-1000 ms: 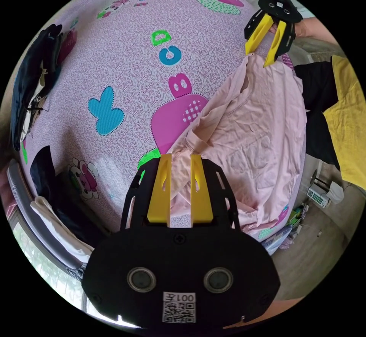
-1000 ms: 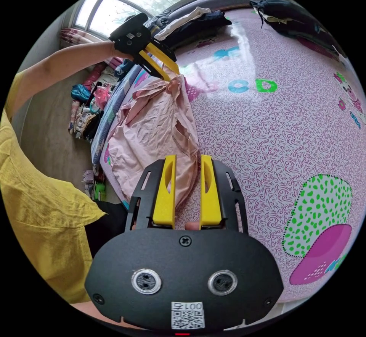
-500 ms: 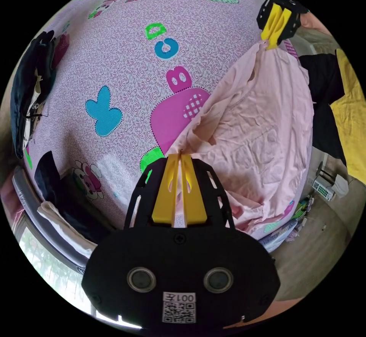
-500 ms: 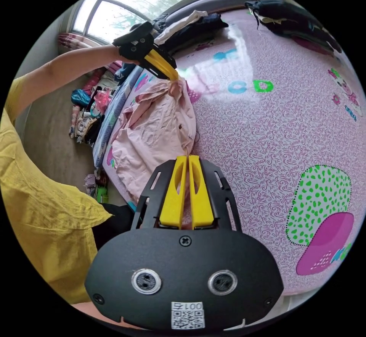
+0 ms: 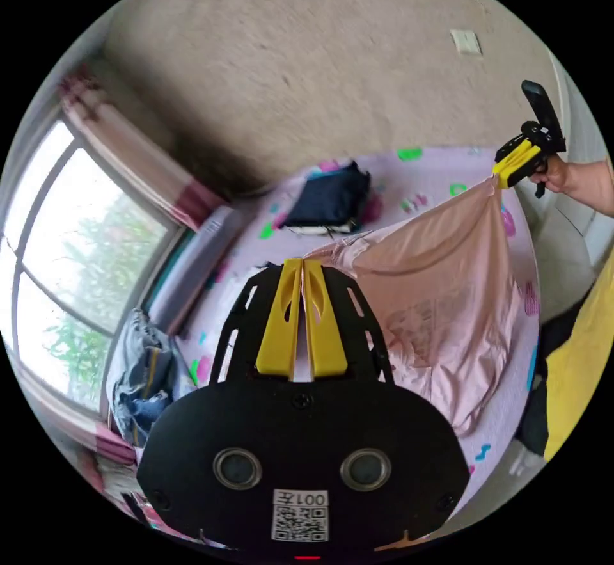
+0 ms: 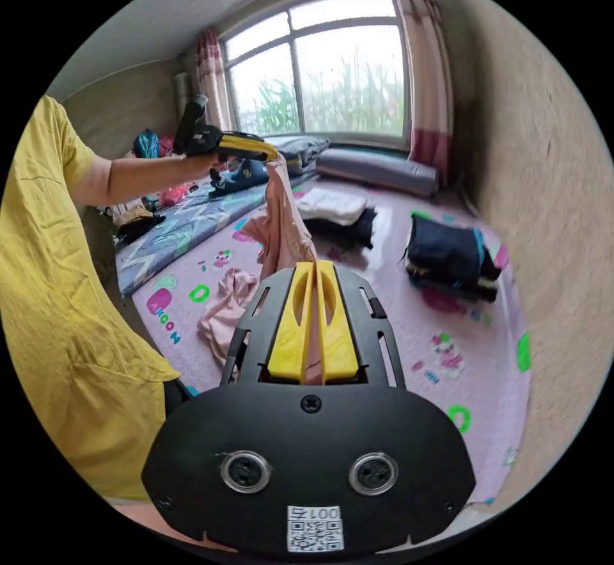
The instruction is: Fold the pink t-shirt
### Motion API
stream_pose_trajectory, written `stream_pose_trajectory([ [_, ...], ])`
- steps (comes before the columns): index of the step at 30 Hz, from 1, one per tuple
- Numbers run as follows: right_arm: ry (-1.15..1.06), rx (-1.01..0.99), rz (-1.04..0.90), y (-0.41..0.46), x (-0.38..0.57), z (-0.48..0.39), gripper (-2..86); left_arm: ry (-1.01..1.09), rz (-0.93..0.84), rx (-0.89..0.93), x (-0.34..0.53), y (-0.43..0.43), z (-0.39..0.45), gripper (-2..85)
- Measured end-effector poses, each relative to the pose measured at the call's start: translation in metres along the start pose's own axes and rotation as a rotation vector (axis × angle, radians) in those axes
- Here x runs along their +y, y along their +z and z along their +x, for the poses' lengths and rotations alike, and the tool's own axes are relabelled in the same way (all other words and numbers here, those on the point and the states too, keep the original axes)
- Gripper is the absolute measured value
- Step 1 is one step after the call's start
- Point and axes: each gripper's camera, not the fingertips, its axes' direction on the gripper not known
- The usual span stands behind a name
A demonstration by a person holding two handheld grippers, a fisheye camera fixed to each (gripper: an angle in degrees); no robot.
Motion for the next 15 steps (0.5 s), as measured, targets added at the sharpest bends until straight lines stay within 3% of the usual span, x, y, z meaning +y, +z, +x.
stream_pose_trajectory([
  [6, -0.348, 0.314, 0.249, -0.125, -0.081, -0.105, 1.0, -0.181, 0.344, -0.375, 0.058, -0.171, 0.032, -1.6],
  [11, -0.537, 0.495, 0.287, -0.184, -0.129, -0.179, 0.7, -0.256, 0.458, -0.452, 0.104, -0.235, 0.051, -1.5],
  [15, -0.564, 0.469, 0.341, -0.202, -0.148, -0.208, 0.7, -0.291, 0.498, -0.506, 0.146, -0.273, 0.061, -1.4],
])
